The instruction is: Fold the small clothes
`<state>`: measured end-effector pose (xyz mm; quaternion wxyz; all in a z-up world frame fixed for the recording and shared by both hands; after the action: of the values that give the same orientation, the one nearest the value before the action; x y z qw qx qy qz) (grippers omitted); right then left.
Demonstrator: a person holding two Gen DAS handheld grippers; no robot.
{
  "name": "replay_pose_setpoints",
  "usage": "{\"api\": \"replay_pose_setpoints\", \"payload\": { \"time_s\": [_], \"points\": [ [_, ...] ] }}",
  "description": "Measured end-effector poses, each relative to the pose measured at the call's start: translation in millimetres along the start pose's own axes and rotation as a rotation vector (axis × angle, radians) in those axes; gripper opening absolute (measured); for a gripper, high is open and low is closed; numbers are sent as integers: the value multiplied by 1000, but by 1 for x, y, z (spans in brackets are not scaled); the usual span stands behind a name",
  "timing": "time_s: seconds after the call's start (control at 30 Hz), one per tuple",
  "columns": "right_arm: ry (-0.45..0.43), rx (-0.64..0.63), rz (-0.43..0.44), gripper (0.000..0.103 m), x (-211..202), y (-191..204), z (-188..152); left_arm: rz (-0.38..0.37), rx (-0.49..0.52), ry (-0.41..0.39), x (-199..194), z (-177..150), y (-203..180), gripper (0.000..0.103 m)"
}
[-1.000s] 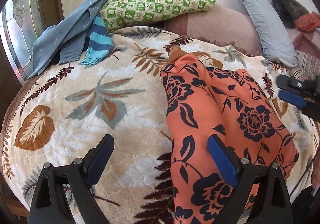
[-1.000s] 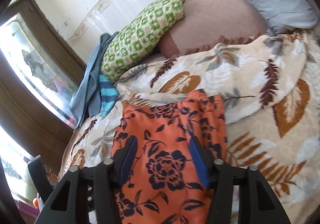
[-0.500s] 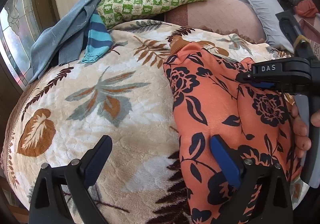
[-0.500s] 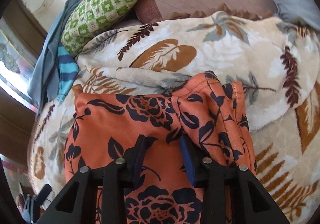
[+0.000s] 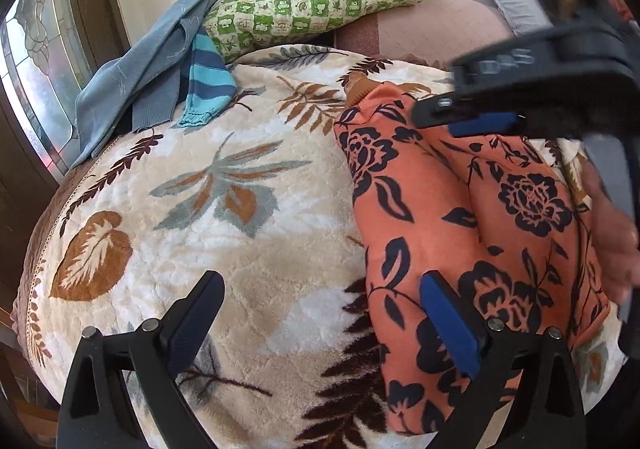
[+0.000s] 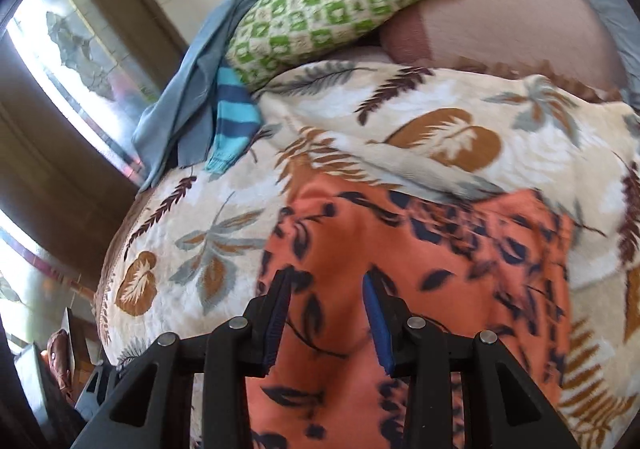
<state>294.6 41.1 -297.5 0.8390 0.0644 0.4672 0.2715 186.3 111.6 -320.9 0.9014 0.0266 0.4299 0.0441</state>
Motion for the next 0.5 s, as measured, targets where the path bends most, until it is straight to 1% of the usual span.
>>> {"api": "replay_pose_setpoints", "payload": {
  "time_s": [0.07, 0.1, 0.23, 0.3, 0.33, 0.4, 0.43, 0.5],
  "points": [
    [63, -20, -28, 40, 26, 6, 2, 14, 19, 0, 2, -2, 3, 99],
    [81, -13, -34, 39, 37, 7, 2, 18, 27, -1, 3, -2, 5, 99],
    [141, 53, -59, 40, 79, -5, 1, 37, 41, 5, 11, -1, 13, 99],
    [126, 51, -86, 42, 85, -5, 3, 37, 52, 18, 17, -1, 15, 99],
    [128, 26, -107, 43, 86, -1, 3, 37, 53, 22, 19, 0, 15, 99],
    [127, -41, -148, 49, 88, 6, 2, 32, 51, 30, 22, 0, 15, 99],
    [124, -68, -158, 51, 88, 9, 1, 32, 50, 32, 22, 1, 15, 99],
    [114, -82, -146, 54, 85, 9, 1, 31, 49, 31, 23, 1, 14, 99]
  ]
}}
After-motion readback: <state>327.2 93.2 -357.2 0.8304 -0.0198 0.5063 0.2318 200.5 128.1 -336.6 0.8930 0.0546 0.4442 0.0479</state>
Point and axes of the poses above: each gripper's, at about its wrist camera, not at the fingertips, and x roughly the way its jaws point, y to its left, z to its top, the point moved 9 cm from there along x, roughly the way its jaws point, and after that the axes turned 1 degree about -x, right-handed, at the moved point
